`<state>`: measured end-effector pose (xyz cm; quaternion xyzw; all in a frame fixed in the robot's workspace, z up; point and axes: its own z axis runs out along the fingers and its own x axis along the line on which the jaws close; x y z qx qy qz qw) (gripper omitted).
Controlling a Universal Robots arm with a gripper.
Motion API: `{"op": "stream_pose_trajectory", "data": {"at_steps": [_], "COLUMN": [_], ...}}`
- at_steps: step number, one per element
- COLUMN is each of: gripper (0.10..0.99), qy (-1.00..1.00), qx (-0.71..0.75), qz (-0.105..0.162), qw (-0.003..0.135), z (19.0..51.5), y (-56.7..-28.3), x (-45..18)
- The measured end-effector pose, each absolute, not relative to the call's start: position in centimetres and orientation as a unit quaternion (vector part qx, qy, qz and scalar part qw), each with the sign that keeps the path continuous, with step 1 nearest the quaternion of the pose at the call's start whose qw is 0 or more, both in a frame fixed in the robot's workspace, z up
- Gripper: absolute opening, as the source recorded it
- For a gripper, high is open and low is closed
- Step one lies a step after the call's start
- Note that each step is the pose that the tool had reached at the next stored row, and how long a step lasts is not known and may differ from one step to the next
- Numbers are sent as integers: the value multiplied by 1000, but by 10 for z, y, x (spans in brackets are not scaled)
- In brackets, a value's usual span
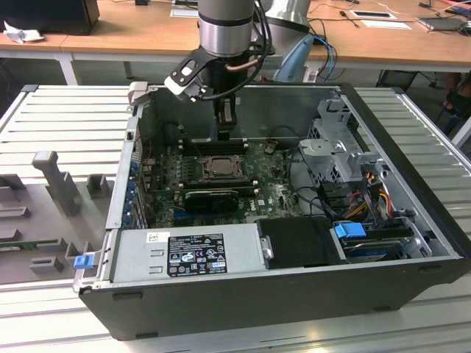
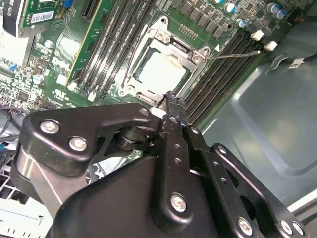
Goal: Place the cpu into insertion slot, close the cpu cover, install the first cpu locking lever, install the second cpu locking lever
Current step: 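Install the first cpu locking lever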
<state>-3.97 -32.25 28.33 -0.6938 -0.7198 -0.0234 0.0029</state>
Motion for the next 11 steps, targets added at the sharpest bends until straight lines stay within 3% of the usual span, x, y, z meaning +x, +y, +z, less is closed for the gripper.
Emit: {"op": "stream_pose_trajectory", "data": {"at_steps": [11], "gripper": [106], "qy": [-790], "qx": [-612], "qz": [-23], "qw": [5], "z": [284], "y": [-322], "x": [-40]}}
